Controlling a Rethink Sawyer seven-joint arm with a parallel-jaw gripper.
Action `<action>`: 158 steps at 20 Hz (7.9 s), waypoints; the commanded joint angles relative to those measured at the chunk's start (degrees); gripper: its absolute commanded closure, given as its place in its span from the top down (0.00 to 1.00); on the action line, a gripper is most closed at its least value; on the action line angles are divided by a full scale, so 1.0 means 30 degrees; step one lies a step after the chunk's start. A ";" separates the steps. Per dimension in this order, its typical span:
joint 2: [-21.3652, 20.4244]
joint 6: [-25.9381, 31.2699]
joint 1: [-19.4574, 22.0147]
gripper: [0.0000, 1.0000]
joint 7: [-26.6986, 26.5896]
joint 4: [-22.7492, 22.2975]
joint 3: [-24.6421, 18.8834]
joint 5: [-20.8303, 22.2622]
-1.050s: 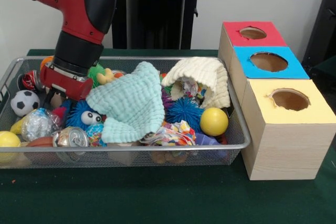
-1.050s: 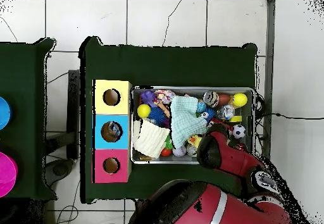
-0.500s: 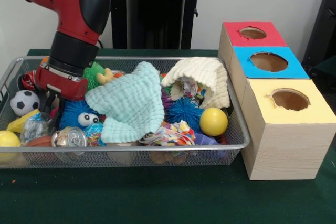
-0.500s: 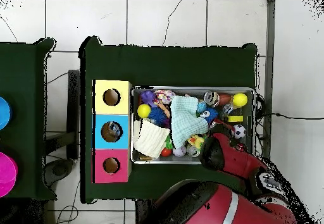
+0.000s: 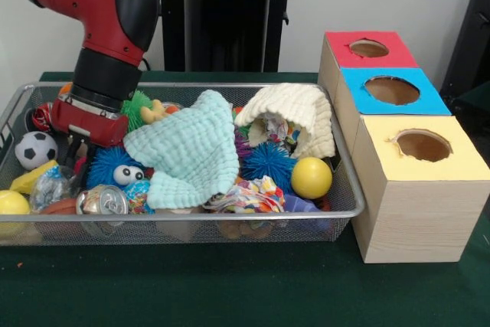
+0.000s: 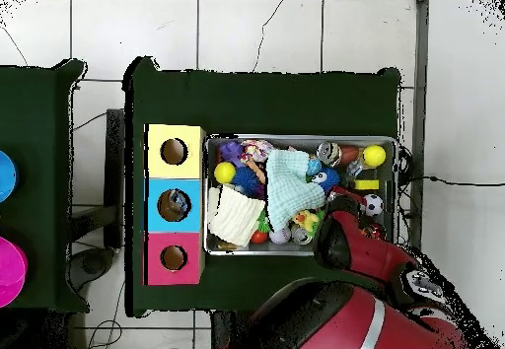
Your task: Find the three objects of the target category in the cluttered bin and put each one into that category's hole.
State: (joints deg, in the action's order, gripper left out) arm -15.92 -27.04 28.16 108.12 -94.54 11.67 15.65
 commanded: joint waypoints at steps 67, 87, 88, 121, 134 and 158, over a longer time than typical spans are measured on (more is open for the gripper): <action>-1.4119 2.0606 -0.4428 0.00 0.5203 -0.8776 -0.4589 -0.7880; -1.1385 1.7908 -0.8740 0.00 0.7486 -0.9096 -0.2485 -1.0674; -1.1475 1.8088 -0.8986 0.00 0.7609 -0.9029 -0.2327 -1.0870; -0.9925 1.6181 -1.1808 0.00 0.8731 -0.7448 -0.2665 -1.4209; -0.8532 1.3374 -1.1573 0.00 0.7780 -0.7333 -0.3400 -1.4802; -0.7342 1.0180 -0.9046 1.00 0.6945 -0.8852 -0.5159 -1.3343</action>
State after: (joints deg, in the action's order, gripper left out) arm -44.21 13.22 -3.36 118.29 -119.43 2.02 -25.08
